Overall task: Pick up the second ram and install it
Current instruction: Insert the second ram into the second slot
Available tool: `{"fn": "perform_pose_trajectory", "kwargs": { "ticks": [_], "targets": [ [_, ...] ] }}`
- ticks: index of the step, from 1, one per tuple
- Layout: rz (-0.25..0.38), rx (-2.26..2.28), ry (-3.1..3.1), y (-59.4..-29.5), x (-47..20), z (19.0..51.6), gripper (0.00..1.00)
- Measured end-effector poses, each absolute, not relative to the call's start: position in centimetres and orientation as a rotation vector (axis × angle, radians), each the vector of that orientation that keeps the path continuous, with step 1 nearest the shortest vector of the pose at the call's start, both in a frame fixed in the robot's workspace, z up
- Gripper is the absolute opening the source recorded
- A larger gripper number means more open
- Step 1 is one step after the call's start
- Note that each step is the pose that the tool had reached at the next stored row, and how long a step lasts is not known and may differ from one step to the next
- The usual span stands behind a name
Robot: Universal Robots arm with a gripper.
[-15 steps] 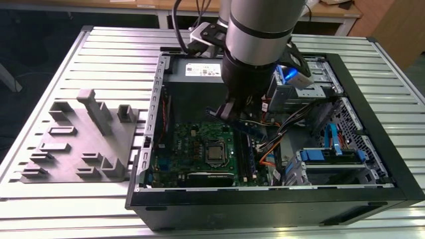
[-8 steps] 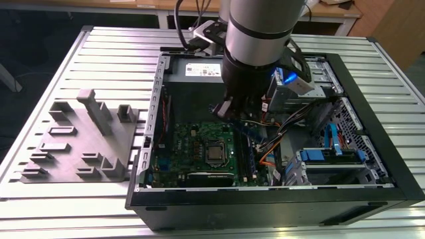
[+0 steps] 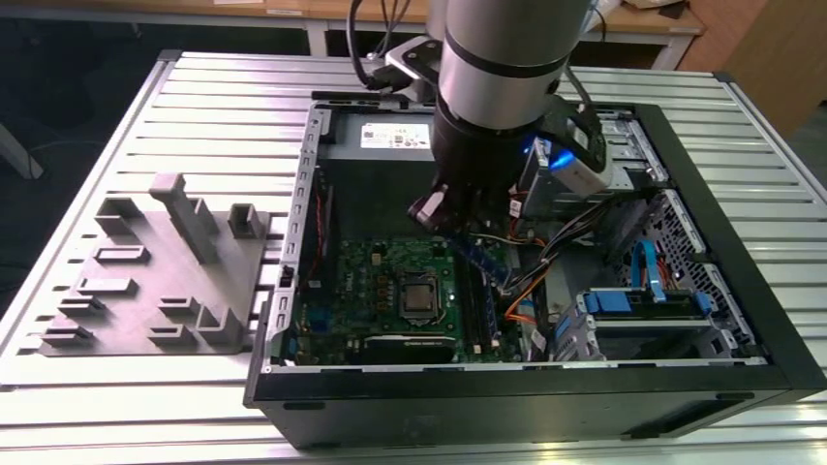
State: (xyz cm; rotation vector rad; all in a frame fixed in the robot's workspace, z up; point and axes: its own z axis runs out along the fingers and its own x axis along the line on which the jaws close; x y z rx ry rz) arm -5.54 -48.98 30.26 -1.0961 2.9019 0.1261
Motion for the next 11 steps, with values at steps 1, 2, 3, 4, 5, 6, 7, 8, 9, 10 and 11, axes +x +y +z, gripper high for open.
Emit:
{"fn": "perform_pose_trajectory", "kwargs": {
  "ticks": [1, 2, 3, 4, 5, 6, 7, 8, 9, 10, 11],
  "targets": [
    [0.125, -1.070, 2.911, -48.98, -5.54, 30.26, 0.08],
    [0.125, -1.043, 2.920, -48.98, -5.54, 30.24, 0.08],
    [0.125, -1.017, 2.929, -48.98, -5.54, 30.23, 0.08],
    [0.124, -0.990, 2.937, -48.98, -5.54, 30.21, 0.08],
    [0.123, -0.963, 2.945, -48.98, -5.54, 30.20, 0.08],
    [0.123, -0.937, 2.953, -48.98, -5.54, 30.19, 0.08],
    [0.122, -0.908, 2.961, -48.98, -5.54, 30.18, 0.08],
    [0.121, -0.880, 2.969, -48.98, -5.54, 30.16, 0.08],
    [0.121, -0.854, 2.976, -48.98, -5.54, 30.15, 0.08],
    [0.120, -0.827, 2.982, -48.98, -5.54, 30.13, 0.08],
    [0.120, -0.800, 2.989, -48.98, -5.53, 30.12, 0.08]
  ]
}}
